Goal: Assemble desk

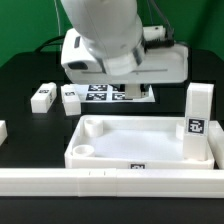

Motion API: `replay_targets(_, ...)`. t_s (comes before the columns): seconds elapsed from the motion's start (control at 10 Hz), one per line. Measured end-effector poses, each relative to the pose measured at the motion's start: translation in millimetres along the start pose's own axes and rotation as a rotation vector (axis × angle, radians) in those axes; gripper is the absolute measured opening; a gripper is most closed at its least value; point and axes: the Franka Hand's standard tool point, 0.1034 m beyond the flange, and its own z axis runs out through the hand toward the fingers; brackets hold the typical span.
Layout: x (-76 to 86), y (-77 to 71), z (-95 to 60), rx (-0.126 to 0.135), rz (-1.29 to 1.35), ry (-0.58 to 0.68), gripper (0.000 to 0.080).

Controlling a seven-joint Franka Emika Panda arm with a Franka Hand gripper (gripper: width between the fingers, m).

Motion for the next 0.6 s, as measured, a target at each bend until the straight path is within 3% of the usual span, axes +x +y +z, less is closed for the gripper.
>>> replay_targets(0.4,0.5,-13.9,-60.1,0.005,-0.035,0.252,0.029)
replay_targets(0.6,8.7,-18.5,-70.1,0.005,-0.042,0.36,0.029)
